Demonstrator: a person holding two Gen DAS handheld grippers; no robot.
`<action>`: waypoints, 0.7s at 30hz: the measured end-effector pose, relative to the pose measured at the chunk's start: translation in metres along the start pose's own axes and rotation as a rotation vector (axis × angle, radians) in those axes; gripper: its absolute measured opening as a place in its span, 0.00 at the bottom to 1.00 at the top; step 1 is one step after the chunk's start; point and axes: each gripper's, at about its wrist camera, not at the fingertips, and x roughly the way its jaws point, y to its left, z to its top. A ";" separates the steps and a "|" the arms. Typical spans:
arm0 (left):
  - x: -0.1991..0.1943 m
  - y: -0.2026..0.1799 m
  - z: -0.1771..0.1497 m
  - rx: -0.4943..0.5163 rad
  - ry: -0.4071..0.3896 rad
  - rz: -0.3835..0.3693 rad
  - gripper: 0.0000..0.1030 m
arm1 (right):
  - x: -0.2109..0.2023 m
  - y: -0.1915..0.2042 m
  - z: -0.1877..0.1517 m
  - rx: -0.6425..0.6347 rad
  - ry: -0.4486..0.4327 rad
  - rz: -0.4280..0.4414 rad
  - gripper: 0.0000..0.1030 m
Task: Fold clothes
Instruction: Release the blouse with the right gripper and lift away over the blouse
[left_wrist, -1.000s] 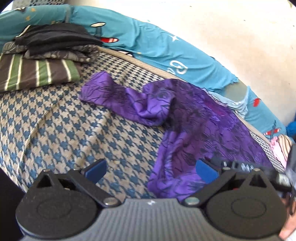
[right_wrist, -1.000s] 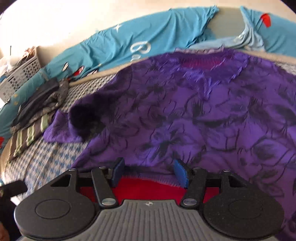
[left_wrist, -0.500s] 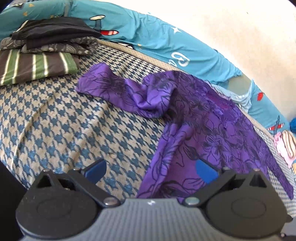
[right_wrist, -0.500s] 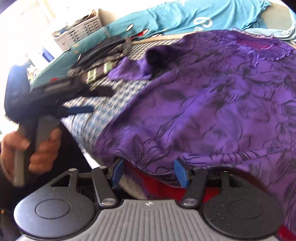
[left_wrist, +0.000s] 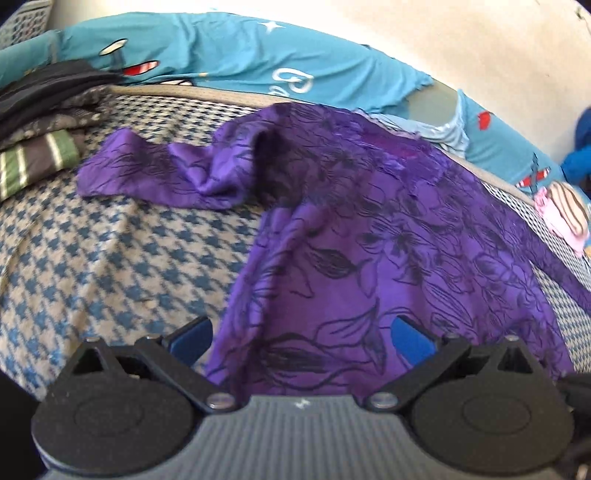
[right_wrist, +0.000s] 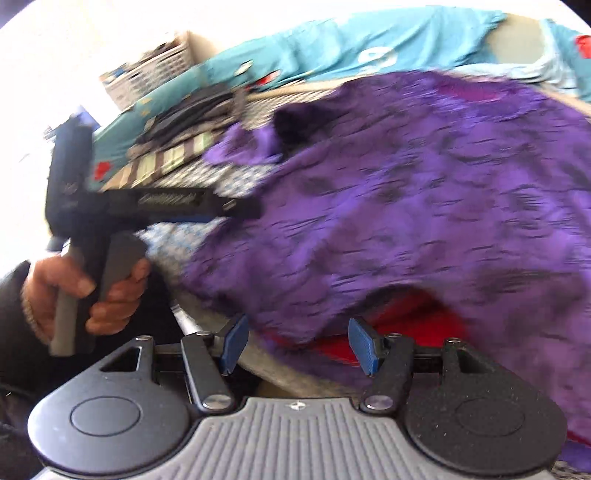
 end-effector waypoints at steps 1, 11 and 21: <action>0.002 -0.004 0.001 0.011 0.003 -0.003 1.00 | -0.004 -0.007 0.001 0.011 -0.009 -0.017 0.58; 0.033 -0.035 0.017 0.057 0.019 -0.002 1.00 | -0.041 -0.073 0.017 0.113 -0.094 -0.179 0.58; 0.043 -0.037 0.013 0.108 0.033 0.026 1.00 | -0.066 -0.131 0.033 0.213 -0.148 -0.264 0.60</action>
